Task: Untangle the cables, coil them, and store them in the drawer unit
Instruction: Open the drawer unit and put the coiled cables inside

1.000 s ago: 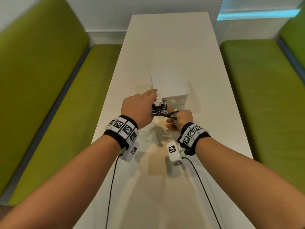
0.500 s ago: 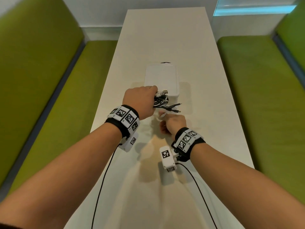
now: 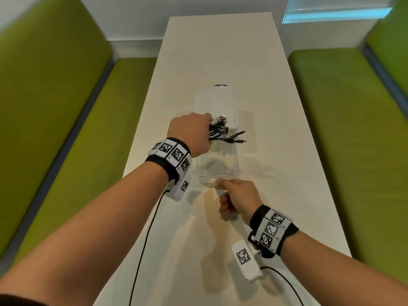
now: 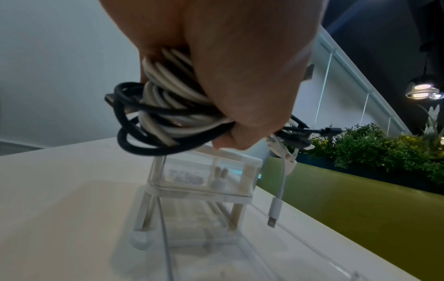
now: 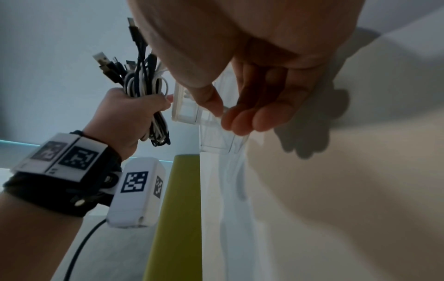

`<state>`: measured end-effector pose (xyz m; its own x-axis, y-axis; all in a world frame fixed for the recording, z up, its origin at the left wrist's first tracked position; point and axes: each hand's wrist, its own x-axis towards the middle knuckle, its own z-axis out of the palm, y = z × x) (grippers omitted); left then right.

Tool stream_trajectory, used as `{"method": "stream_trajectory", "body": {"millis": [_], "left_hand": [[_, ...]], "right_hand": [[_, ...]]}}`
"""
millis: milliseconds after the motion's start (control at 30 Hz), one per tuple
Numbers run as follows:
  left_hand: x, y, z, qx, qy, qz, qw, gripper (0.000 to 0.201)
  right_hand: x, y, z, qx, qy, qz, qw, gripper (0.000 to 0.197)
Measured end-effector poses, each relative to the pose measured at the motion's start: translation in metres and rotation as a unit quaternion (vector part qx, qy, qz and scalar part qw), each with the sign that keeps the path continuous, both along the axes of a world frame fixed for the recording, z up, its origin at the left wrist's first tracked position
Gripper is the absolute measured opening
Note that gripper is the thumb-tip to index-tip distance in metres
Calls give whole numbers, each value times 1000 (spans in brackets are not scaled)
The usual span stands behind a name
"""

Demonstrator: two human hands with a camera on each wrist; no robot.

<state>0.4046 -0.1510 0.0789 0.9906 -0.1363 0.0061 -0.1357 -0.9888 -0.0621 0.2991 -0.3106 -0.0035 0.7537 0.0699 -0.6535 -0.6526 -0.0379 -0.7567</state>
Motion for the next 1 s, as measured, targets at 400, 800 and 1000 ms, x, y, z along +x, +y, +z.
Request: {"method": "stream_trajectory", "body": {"millis": [400,800,1000], "left_hand": [[-58,-6,-37,-44,-22,100,994,47],[-43,-32,-55,-46,-1,216,975,60],[-45,-47,-47,56,45,128,989,47]], "right_hand": [[39,-38,5,-289,-260,42,920,30],[49,-35,-19,-194,-326,70,923,29],[52,-35,-22,-201,-334,79,918,40]]}}
